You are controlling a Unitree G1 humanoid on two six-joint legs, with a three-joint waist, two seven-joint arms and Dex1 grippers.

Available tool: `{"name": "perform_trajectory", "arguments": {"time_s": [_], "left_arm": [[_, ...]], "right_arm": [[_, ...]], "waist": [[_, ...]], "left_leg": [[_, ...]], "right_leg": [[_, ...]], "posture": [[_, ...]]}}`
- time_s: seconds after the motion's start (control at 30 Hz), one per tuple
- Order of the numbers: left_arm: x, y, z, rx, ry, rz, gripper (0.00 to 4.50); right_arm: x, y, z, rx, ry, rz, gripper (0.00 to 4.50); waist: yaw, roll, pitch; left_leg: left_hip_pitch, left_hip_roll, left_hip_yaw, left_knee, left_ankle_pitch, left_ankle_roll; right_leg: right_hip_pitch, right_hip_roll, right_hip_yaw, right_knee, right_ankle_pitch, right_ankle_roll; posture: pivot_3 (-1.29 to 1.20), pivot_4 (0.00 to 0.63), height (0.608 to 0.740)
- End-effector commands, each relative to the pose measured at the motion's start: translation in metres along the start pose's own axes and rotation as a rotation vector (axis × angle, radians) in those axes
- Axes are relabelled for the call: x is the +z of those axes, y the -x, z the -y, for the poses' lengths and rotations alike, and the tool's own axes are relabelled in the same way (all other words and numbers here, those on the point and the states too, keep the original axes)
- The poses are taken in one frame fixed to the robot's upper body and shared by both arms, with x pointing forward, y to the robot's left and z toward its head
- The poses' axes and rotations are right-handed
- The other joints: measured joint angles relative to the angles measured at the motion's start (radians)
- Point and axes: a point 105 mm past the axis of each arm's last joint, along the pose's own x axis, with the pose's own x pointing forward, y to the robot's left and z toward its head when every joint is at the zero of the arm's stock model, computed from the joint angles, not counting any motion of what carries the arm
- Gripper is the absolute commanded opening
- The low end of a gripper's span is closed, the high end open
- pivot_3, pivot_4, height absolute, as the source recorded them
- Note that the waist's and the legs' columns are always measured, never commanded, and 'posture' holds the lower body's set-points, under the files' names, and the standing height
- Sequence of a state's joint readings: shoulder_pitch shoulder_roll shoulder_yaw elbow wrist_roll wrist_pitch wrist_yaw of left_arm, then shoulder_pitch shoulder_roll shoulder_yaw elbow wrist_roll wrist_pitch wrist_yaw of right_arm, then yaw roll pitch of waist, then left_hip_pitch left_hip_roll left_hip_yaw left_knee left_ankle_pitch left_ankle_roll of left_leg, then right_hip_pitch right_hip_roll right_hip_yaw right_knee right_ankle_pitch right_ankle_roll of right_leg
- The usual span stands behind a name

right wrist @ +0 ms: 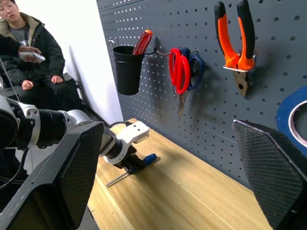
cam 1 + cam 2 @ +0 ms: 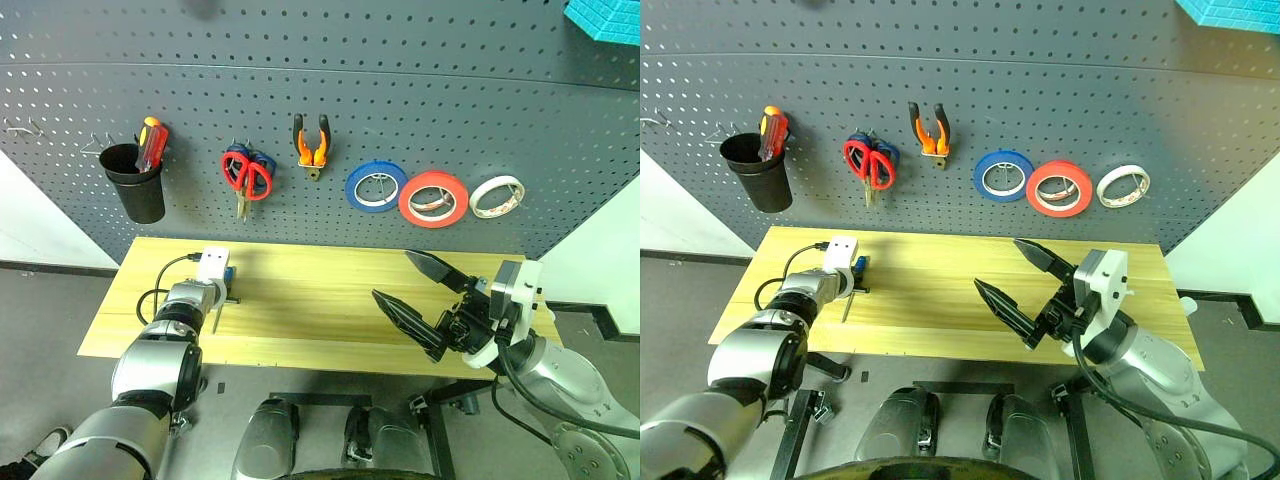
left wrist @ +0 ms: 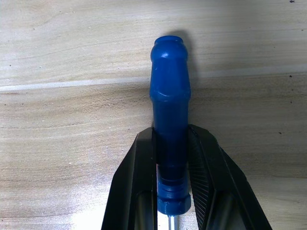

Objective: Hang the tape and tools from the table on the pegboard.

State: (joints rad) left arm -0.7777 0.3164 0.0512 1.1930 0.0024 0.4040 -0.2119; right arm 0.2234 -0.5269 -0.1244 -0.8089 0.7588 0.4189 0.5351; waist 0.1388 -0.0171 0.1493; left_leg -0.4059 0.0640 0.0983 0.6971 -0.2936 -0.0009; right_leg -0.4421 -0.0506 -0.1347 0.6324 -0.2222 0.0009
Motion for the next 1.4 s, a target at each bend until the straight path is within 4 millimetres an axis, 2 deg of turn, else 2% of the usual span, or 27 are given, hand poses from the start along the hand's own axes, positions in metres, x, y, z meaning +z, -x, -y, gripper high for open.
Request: {"name": "perform_trajectory", "arguments": {"time_s": [0.03,0.1,0.23,0.4,0.57,0.7,0.77,0.9,1.13,1.27,1.4], "left_arm": [[0.000,0.000,0.004,-0.016,-0.031,0.019,0.52],[0.007,0.002,0.009,-0.041,-0.037,0.063,0.52],[0.049,0.027,0.010,-0.036,-0.030,0.352,0.52],[0.062,0.061,0.009,-0.007,-0.026,0.558,0.52],[0.057,0.086,0.005,0.064,-0.123,0.684,0.52],[0.041,0.108,-0.013,0.264,-0.198,0.763,0.52],[0.038,0.122,-0.015,0.327,-0.247,0.817,0.52],[0.047,0.148,-0.026,0.456,-0.246,0.914,0.52],[0.119,0.206,-0.019,0.517,-0.309,1.218,0.52],[0.173,0.237,-0.018,0.520,-0.326,1.381,0.52],[0.219,0.246,-0.031,0.520,-0.313,1.453,0.52]], "right_arm": [[0.004,-0.002,-0.001,0.015,0.017,0.019,4.50],[0.004,-0.003,0.000,0.019,0.020,0.022,4.50],[0.004,-0.007,0.005,0.023,0.036,0.033,4.50],[0.002,-0.012,0.012,0.024,0.055,0.045,4.50],[0.001,-0.018,0.021,0.027,0.080,0.065,4.50],[0.002,-0.024,0.028,0.034,0.099,0.089,4.50],[0.003,-0.026,0.030,0.042,0.107,0.101,4.50],[0.008,-0.030,0.033,0.055,0.112,0.123,4.50],[0.004,-0.033,0.037,0.073,0.116,0.110,4.50],[0.002,-0.033,0.038,0.075,0.119,0.107,4.50],[0.004,-0.031,0.036,0.079,0.119,0.106,4.50]], "waist": [[0.001,0.000,0.000],[0.003,0.000,0.001],[0.006,-0.001,0.001],[0.012,0.000,0.001],[0.021,0.000,-0.003],[0.038,0.001,-0.011],[0.052,0.002,-0.015],[0.097,0.001,-0.024],[0.182,0.003,-0.039],[0.215,0.005,-0.045],[0.238,0.006,-0.049]], "left_leg": [[0.000,0.000,0.000,0.000,0.000,0.000],[0.000,0.000,0.000,0.000,0.000,0.000],[-0.002,0.000,0.000,-0.001,0.000,0.000],[-0.002,0.000,0.000,-0.001,0.000,0.000],[-0.002,0.000,0.001,-0.001,0.000,0.000],[-0.002,0.000,0.001,-0.001,0.000,0.000],[-0.002,0.000,0.001,-0.001,0.000,0.000],[-0.002,0.000,0.001,-0.001,0.000,0.000],[-0.002,0.001,0.001,-0.001,0.000,0.000],[-0.002,0.001,0.003,-0.001,0.000,0.000],[-0.003,0.001,0.005,0.000,0.000,0.000]], "right_leg": [[0.000,0.000,0.000,0.000,0.000,0.000],[0.000,0.000,0.000,0.000,0.000,0.000],[-0.001,0.000,0.000,-0.001,0.001,0.001],[-0.001,0.000,0.000,-0.001,0.001,0.001],[-0.001,0.000,0.000,-0.001,0.001,0.002],[-0.001,0.001,0.000,-0.001,0.001,0.002],[-0.001,0.001,0.000,-0.002,0.001,0.002],[-0.001,0.002,0.000,-0.002,0.002,0.002],[-0.001,0.001,-0.002,-0.003,0.002,0.002],[-0.001,0.004,-0.002,-0.002,0.002,0.002],[-0.001,0.005,-0.003,-0.002,0.002,0.002]], "posture": [[0.21,0.167,0.718],[0.22,0.159,0.718],[0.24,0.135,0.718],[0.26,0.105,0.718],[0.29,0.066,0.718],[0.32,0.040,0.718],[0.33,0.030,0.718],[0.34,0.024,0.718],[0.36,0.025,0.718],[0.36,0.021,0.718],[0.35,0.035,0.718]]}}
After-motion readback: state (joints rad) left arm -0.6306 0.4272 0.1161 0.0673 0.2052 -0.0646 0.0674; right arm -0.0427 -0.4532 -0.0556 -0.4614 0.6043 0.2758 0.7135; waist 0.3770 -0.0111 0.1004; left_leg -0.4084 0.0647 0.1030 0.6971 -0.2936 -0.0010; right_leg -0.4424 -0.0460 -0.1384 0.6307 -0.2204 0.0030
